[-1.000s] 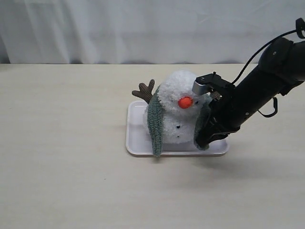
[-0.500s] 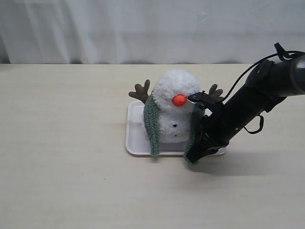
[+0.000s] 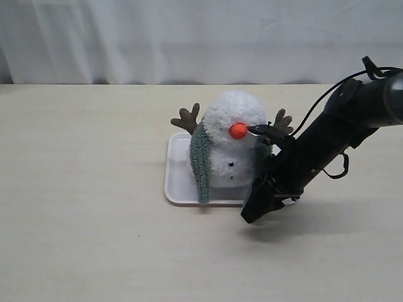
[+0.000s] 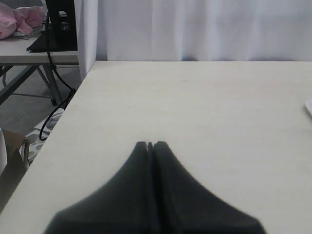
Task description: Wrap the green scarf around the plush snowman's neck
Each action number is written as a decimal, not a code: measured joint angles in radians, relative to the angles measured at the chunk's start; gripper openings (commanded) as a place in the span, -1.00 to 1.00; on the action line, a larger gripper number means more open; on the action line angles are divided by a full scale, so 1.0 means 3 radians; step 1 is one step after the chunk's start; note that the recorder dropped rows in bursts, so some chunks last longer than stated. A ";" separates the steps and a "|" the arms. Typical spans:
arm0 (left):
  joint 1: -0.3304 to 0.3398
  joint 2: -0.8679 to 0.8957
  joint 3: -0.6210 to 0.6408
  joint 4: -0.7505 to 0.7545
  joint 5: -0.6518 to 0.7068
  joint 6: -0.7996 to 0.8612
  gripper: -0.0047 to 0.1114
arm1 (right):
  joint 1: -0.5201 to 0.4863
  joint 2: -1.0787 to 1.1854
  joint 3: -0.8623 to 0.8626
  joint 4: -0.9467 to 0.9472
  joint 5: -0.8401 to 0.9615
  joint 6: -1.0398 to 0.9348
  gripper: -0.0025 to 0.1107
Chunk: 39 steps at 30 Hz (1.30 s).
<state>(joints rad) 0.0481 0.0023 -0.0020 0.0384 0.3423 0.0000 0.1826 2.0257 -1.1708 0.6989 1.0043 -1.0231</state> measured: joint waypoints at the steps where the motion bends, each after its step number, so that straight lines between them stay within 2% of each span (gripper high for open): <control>1: 0.0000 0.0000 0.0000 0.0000 0.0000 0.0000 -0.92 | 0.0000 0.0000 0.0000 -0.0008 0.0106 0.0046 0.07; 9: 0.0000 0.0000 0.0000 0.0000 0.0000 0.0000 -0.92 | 0.0000 0.0000 0.0000 -0.0008 0.0646 0.0444 0.07; 19: 0.0000 0.0000 0.0000 0.0000 0.0000 0.0000 -0.92 | 0.0000 -0.0059 0.0000 0.0050 0.0675 0.0753 0.07; 30: 0.0000 0.0000 0.0000 0.0000 0.0000 0.0000 -0.92 | 0.0000 -0.0750 0.0000 0.0071 0.0684 0.0873 0.06; 35: 0.0000 0.0000 0.0000 0.0000 0.0000 0.0000 -0.92 | 0.0200 -0.1090 0.0000 0.0033 0.0689 0.0919 -0.06; 39: 0.0000 0.0000 0.0000 0.0000 0.0000 0.0000 -0.92 | 0.0483 -0.1362 0.0000 -0.0061 0.0689 0.0913 -0.36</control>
<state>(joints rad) 0.0481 0.0023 -0.0020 0.0384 0.3423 0.0000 0.3274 1.6169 -1.1708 0.6806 1.2110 -0.7493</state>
